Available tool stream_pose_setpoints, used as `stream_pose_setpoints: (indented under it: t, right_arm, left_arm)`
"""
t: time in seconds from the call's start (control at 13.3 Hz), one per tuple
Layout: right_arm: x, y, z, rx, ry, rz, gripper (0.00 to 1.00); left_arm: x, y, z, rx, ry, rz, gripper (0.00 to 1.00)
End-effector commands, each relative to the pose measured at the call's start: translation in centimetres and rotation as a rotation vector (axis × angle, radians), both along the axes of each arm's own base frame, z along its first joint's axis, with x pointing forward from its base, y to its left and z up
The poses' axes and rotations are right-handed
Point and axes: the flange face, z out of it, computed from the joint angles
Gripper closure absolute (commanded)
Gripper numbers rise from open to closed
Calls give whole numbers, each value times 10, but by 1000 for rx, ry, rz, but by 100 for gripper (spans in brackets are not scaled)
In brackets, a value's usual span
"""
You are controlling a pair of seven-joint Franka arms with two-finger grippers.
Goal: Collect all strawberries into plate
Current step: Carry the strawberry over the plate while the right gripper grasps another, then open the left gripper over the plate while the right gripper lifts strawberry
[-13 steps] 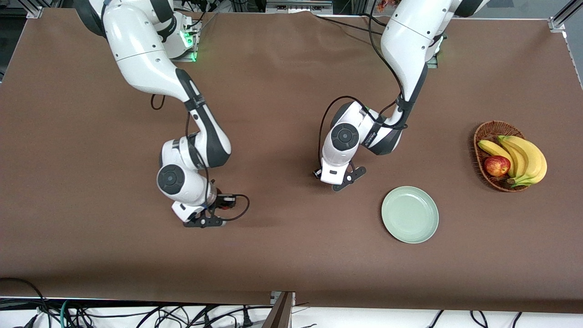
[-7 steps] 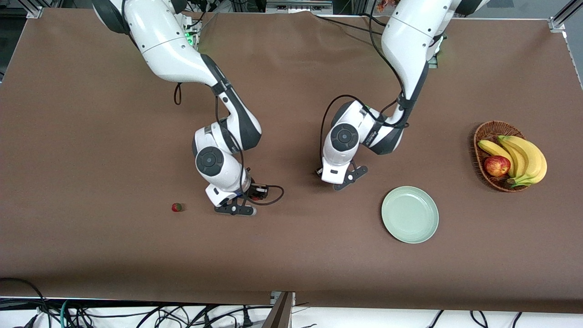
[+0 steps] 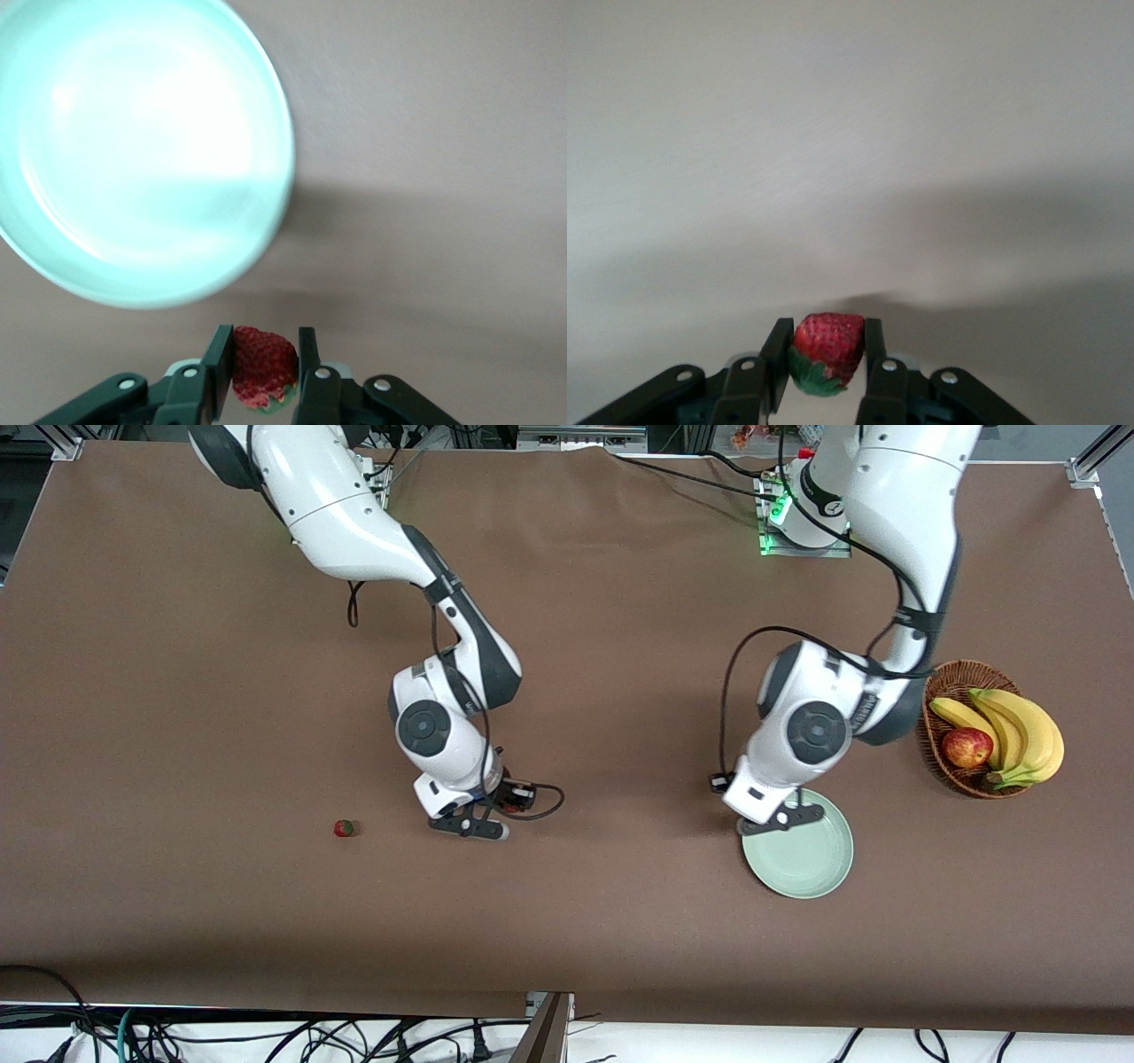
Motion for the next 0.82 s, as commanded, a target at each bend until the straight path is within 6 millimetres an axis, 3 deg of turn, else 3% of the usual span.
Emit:
stream_pose_setpoints:
  t: [0.0,0.15,0.3,0.37,0.45,0.52,0.67,0.75]
  right_arm:
    - [-43,71,10,57,-2,-80,80]
    - [-76,116,12,102,-12,-127,79]
    - [-105,148,-15,146,-42,-160,72]
    - [-115,160,-26,174,-59,-182,71]
    - [-116,162,-38,192,-64,-215,62]
    - [-115,163,-37,200,-69,-227,58]
    - [-110,165,-6,230,-70,-246,38]
    - [-105,162,7,237,-55,-262,12]
  left_arm:
    - [24,43,-8,-23,-8,-280,90]
    - [30,60,-24,-50,7,-456,90]
    - [30,63,-27,-51,11,-465,85]
    - [30,62,-27,-51,11,-462,61]
    - [30,61,-27,-53,11,-462,37]
    - [31,61,-25,-54,8,-458,18]
    - [34,60,-17,-56,-6,-453,0]
    - [39,58,-7,-53,-24,-431,0]
